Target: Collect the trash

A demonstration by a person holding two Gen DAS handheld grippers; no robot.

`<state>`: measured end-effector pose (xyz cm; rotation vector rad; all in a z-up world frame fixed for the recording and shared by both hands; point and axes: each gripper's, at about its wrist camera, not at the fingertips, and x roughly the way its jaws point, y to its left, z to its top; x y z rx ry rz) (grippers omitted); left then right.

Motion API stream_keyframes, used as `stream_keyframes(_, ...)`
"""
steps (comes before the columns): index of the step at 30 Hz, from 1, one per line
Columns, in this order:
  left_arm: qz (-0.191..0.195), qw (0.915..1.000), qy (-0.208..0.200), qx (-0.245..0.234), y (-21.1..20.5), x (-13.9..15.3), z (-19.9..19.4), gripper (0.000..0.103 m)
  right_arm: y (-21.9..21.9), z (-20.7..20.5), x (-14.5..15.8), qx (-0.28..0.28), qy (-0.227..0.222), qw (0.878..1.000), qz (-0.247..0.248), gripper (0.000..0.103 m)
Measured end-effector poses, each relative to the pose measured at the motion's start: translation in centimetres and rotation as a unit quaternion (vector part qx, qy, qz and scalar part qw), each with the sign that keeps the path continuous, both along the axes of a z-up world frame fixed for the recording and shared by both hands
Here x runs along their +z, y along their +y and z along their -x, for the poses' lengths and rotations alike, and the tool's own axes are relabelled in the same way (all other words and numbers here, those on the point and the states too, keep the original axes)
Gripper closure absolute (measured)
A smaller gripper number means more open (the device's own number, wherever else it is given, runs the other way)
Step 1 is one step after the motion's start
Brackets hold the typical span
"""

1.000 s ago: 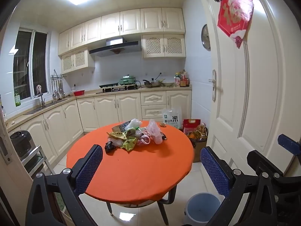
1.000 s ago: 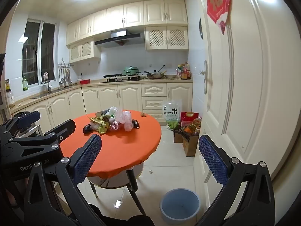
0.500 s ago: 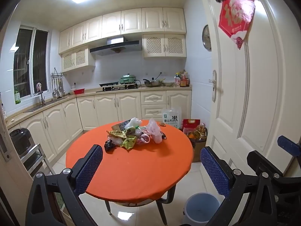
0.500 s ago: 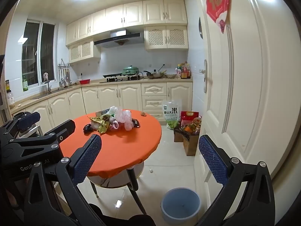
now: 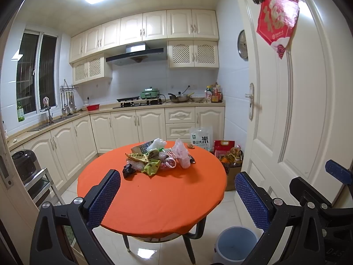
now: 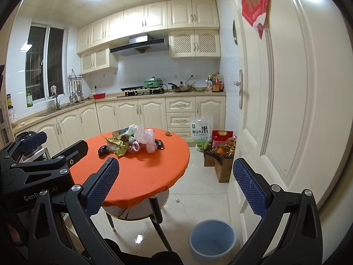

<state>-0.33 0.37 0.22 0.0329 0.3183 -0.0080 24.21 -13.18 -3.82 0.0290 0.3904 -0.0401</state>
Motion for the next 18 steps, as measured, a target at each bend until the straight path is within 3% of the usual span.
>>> stream_keyframes(18,0.001,1.0000,-0.002,0.006,-0.16,-0.22,0.05,0.001,0.16,0.02,-0.12,0.004,0.000,1.000,-0.002,0.000)
